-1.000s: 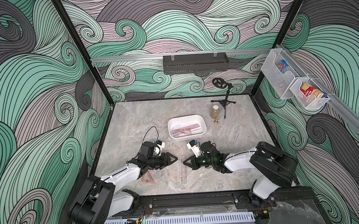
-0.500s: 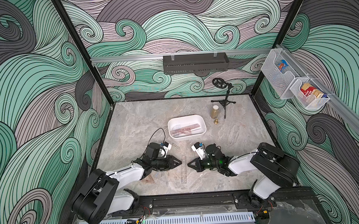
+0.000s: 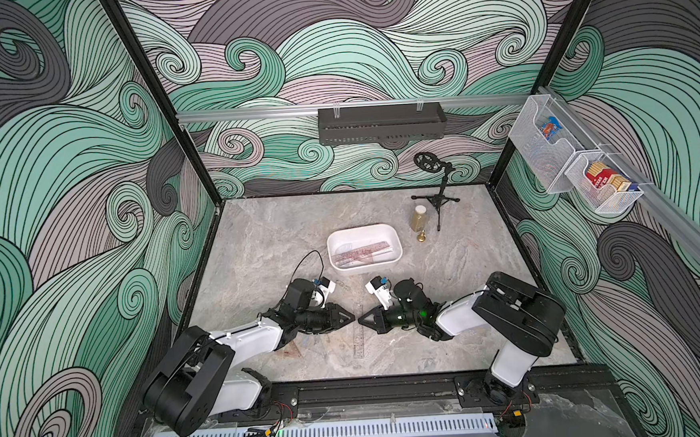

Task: Put the scattered rulers into the storage box
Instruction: Pick up the ruler from the center of the board.

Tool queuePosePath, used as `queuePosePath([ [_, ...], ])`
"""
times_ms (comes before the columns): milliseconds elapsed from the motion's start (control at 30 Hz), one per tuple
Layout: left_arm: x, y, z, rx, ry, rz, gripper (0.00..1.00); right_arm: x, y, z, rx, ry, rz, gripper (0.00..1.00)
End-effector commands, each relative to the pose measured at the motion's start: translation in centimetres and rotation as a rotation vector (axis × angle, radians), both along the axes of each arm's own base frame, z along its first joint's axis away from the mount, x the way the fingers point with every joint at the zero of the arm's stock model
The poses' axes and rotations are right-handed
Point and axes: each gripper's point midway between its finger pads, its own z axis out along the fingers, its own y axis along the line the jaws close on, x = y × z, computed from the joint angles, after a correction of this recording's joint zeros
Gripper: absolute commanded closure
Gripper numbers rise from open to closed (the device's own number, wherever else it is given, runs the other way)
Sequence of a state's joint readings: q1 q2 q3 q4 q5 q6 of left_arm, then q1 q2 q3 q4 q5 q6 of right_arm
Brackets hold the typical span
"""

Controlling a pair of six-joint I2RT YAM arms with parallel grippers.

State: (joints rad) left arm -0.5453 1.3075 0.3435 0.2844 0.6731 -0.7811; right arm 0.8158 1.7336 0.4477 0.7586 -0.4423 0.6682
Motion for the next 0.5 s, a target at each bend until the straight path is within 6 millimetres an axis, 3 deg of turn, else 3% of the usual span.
queuePosePath([
  [0, 0.5, 0.1, -0.1, 0.015, 0.004, 0.013, 0.65, -0.4, 0.4, -0.2, 0.006, 0.001, 0.030, 1.00],
  [467, -0.3, 0.2, -1.4, 0.022, 0.044, -0.003, 0.64, -1.0, -0.3, -1.6, -0.020, 0.027, 0.025, 1.00],
])
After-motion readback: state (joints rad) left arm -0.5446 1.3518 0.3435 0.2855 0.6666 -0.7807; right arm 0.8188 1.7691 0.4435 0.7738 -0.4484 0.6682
